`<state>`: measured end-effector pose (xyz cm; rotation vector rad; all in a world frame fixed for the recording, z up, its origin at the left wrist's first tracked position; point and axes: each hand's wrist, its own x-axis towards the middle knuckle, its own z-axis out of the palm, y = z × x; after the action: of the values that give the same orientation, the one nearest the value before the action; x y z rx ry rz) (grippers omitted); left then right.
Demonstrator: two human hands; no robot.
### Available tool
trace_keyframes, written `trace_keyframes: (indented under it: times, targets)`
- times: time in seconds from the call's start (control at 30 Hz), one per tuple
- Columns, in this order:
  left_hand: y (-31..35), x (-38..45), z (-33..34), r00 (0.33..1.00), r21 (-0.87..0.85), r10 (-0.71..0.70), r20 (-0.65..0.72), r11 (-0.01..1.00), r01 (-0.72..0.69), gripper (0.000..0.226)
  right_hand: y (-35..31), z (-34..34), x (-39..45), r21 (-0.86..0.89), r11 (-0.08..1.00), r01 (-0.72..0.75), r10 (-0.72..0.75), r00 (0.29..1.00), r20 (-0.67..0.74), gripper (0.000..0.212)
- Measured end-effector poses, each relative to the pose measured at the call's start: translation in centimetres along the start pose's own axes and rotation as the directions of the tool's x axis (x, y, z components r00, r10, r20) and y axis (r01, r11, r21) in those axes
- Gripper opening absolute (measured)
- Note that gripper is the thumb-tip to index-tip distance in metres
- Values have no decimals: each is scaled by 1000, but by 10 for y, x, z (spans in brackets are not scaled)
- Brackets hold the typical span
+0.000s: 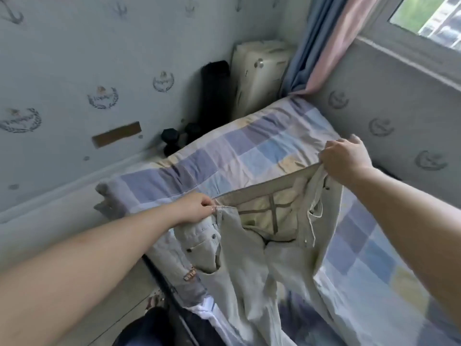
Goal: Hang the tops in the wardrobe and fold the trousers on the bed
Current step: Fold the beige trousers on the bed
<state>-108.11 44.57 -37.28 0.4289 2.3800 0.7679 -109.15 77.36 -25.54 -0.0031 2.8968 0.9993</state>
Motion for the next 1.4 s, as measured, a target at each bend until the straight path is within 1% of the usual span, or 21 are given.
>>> trace_keyframes:
  times: [0.13,0.23,0.33,0.43,0.5,0.57,0.6,0.67,0.73,0.8,0.87,0.93,1.0,1.07,1.1,1.13,1.17,1.23,1.3,1.33,1.4]
  targets:
    - [-120,58,-20,992,-13,-126,17,992,126,18,-124,33,105,103,989,102,-110,991,71,24]
    - [-199,105,-41,974,10,-228,-1,974,228,18,-200,61,170,162,979,127,-145,984,107,25]
    - [-251,149,-54,961,61,-276,-12,959,276,21,-253,83,215,221,967,124,-149,984,100,25]
    - [-295,198,-48,961,68,-275,-9,959,275,23,-297,109,259,296,946,134,-170,981,98,27]
    - [-312,216,-38,955,103,-297,13,950,294,22,-313,124,274,417,898,141,-178,983,51,34]
    - [-328,231,-25,934,193,-351,69,923,332,20,-333,141,278,519,848,110,-160,986,54,47]
    - [-333,235,-21,923,266,-372,95,903,337,22,-344,148,272,566,821,76,-154,984,93,53]
    - [-338,242,-16,920,399,-377,106,864,308,29,-366,163,255,673,738,-52,-159,955,249,62]
    - [-335,248,-16,936,452,-343,82,850,272,27,-384,179,234,740,644,-196,-223,877,426,71]
    - [-327,262,-14,932,477,-332,147,849,227,31,-397,195,217,757,557,-340,-279,783,557,79]
    - [-317,278,-12,896,435,-372,242,867,243,42,-411,206,205,767,473,-434,-319,726,609,78]
    - [-308,293,-8,876,366,-381,295,892,264,49,-428,210,199,784,404,-471,-340,719,606,73]
    - [-302,302,1,865,337,-372,338,905,258,51,-448,212,194,805,387,-450,-312,758,573,63]
    - [-298,303,12,870,250,-331,367,935,250,39,-463,213,191,798,447,-404,-256,797,547,45]
    - [-299,303,16,876,163,-297,380,954,253,36,-467,214,191,788,471,-397,-221,812,541,36]
    - [-302,301,20,880,57,-264,394,963,263,41,-470,214,190,786,463,-410,-177,826,535,29]
    - [-304,299,22,891,-66,-220,396,961,267,48,-470,215,189,794,426,-433,-121,843,525,23]
    - [-309,297,21,940,-276,-132,314,935,223,53,-465,217,185,830,250,-499,30,861,508,13]
    - [-313,295,21,983,-417,-91,157,897,149,53,-455,217,180,845,16,-535,187,831,523,11]
    - [-314,295,22,991,-449,-87,101,885,124,53,-450,217,177,839,-75,-539,240,807,539,11]
    - [-317,296,30,992,-450,-116,47,884,125,53,-446,213,171,831,-178,-527,297,777,555,12]
